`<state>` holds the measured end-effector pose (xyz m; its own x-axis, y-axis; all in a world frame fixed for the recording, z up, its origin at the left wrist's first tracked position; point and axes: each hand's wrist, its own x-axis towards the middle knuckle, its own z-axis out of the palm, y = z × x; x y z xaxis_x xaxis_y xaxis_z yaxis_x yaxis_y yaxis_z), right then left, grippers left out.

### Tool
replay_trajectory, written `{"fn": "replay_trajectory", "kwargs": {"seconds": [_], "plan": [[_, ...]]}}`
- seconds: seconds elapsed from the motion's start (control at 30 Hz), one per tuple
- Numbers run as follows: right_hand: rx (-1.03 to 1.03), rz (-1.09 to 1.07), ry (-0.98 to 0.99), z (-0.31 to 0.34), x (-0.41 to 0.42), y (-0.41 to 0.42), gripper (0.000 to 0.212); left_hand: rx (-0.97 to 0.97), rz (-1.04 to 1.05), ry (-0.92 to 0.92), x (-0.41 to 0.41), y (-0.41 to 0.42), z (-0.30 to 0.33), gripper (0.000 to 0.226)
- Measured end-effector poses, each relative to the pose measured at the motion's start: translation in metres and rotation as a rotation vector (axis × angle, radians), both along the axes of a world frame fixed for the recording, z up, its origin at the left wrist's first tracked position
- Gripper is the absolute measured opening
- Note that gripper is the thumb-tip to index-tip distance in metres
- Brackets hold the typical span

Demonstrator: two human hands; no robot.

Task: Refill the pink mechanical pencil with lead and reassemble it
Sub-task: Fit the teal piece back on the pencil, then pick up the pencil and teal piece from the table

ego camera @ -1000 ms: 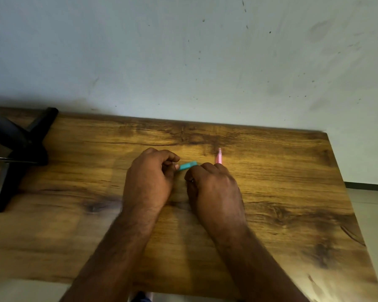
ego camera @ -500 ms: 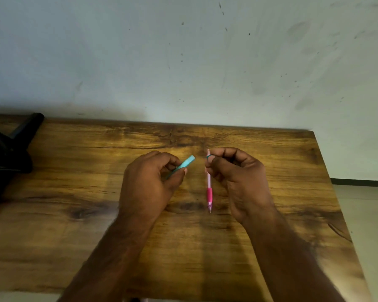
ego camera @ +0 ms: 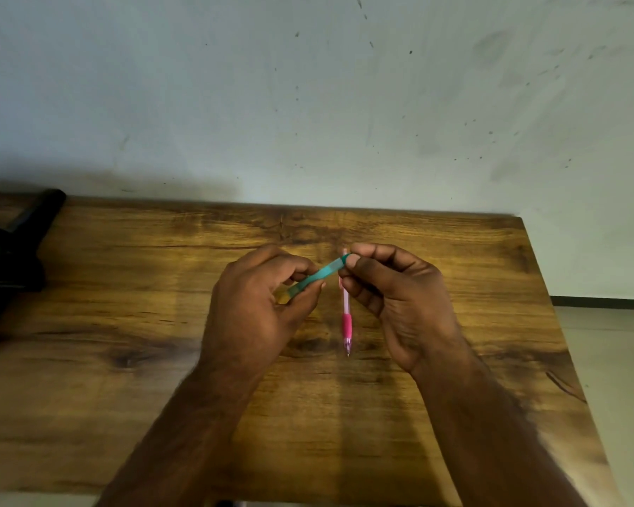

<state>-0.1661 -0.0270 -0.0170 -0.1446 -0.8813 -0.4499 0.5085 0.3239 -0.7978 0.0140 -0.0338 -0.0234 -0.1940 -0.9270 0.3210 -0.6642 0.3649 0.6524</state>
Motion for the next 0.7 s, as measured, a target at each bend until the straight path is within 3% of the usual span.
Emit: {"fn": "replay_trajectory", "kwargs": {"seconds": [0.47, 0.7], "plan": [[-0.019, 0.108, 0.264, -0.0029, -0.0066, -0.0009, 0.013, 0.015, -0.043, -0.046, 0.0059, -0.0003, -0.0001, 0.021], [-0.049, 0.144, 0.25, -0.0042, -0.0086, -0.0004, 0.016, 0.0, -0.041, -0.02, 0.0039, -0.001, -0.0025, 0.02]]}}
